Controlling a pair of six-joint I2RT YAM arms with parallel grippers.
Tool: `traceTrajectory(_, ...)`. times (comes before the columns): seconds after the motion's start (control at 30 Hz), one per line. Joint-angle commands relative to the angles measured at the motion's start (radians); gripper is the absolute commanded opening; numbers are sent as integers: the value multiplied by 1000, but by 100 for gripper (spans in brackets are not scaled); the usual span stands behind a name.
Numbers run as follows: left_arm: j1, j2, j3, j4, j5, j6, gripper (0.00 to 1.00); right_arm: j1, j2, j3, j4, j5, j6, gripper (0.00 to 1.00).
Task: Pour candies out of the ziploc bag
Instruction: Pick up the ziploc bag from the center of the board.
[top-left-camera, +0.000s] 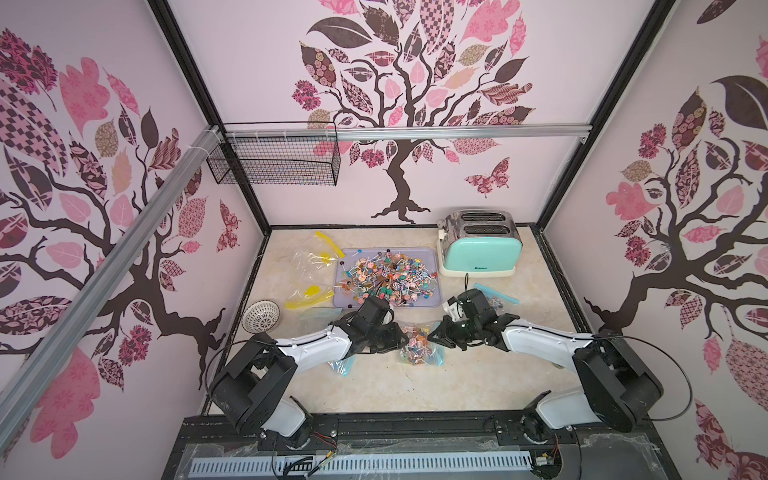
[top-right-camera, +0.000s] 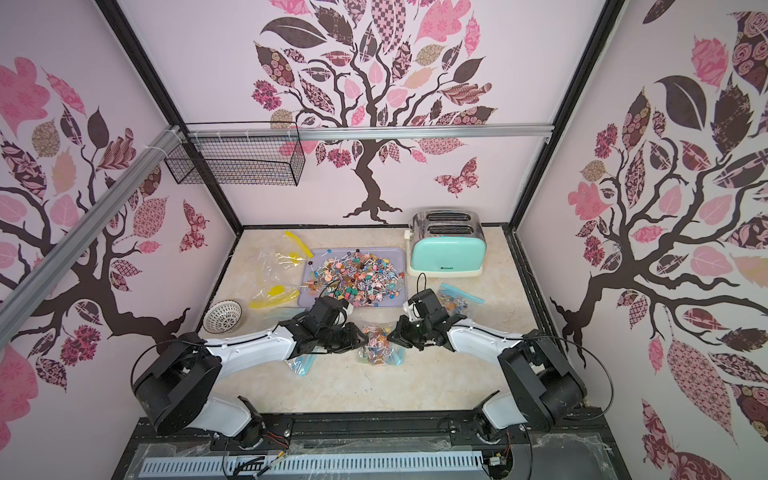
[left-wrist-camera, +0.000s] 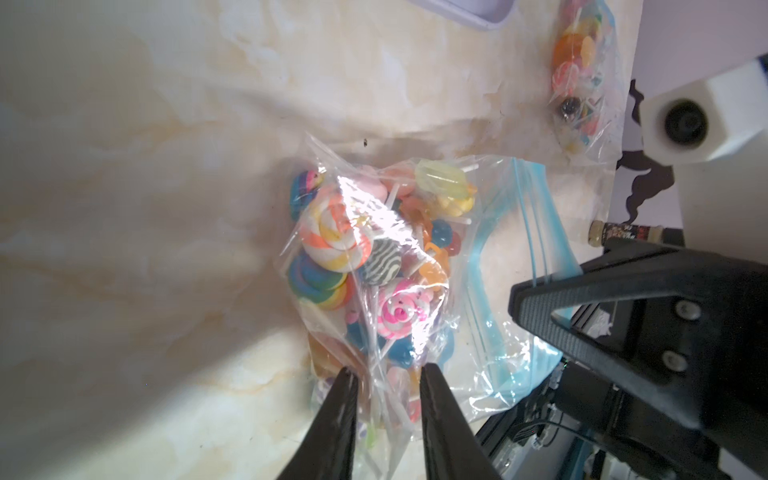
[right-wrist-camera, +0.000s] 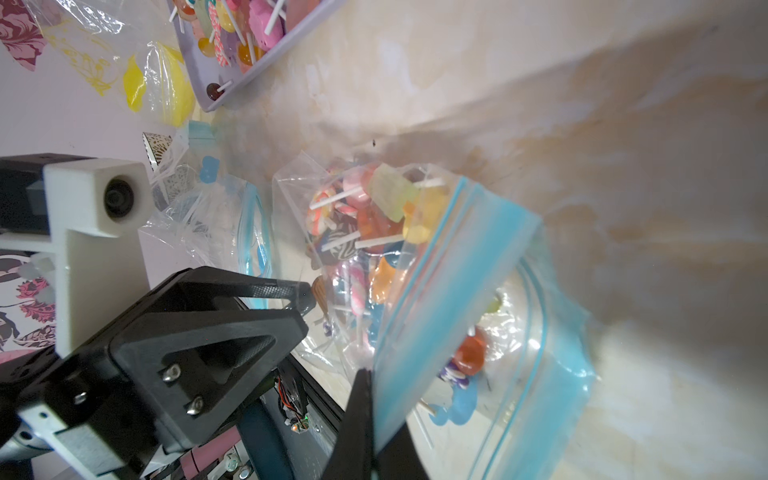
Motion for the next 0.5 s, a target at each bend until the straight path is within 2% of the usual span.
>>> traceTrajectory(0.0, 1, 2, -13, 35, -4, 2, 24, 4, -20, 13, -12, 7, -14, 0)
traceTrajectory(0.07, 2, 2, -11, 30, -10, 3, 20, 4, -20, 15, -14, 9, -16, 0)
traceTrajectory(0.23, 2, 5, 0, 9, -29, 11, 1, 4, -18, 24, -22, 10, -22, 0)
traceTrajectory(0.47, 2, -27, 6, 1, -47, 17, 0, 4, -16, 108, -101, 21, -78, 0)
